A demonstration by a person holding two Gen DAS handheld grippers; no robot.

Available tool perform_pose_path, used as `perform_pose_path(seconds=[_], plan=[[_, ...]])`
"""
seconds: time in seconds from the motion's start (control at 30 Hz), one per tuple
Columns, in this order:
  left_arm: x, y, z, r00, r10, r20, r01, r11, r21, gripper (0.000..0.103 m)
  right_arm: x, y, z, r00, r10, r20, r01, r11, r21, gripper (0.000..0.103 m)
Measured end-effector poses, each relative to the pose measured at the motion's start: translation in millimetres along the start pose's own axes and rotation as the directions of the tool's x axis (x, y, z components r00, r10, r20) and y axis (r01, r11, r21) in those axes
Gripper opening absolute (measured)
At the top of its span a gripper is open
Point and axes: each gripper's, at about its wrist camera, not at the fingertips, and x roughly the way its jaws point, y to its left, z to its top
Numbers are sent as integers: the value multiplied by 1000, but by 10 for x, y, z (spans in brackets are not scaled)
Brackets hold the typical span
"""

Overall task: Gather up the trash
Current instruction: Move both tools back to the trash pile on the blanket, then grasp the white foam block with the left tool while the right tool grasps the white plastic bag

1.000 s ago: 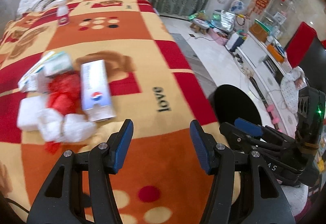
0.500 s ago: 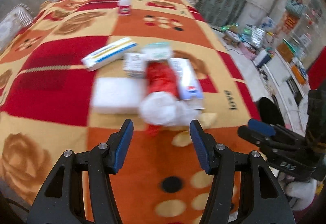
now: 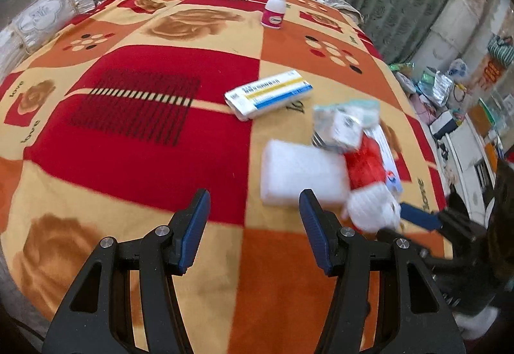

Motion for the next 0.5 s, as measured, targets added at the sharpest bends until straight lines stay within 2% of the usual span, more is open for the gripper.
perform_pose_path(seconds=[0.1, 0.2, 0.3, 0.43, 0.5], plan=[[143, 52, 173, 1000, 19, 6, -19, 1000, -15, 56, 138, -12, 43, 1000, 1, -12, -1, 1000, -16, 50], [325, 31, 333, 1000, 20, 8, -20, 1000, -13, 56, 136, -22, 35, 999, 37, -12, -37, 999, -10, 36], [532, -29, 441, 1000, 24, -5, -24, 1000, 13, 56, 56, 17, -22, 1000, 29, 1, -29, 999, -36, 35], [699, -32, 454, 999, 7, -44, -5, 999, 36, 56, -182, -90, -99, 997, 66, 46, -68, 997, 25, 34], [633, -30, 382, 1000, 1, -28, 0, 999, 51, 56, -271, -176, -133, 996, 70, 50, -73, 996, 55, 34]])
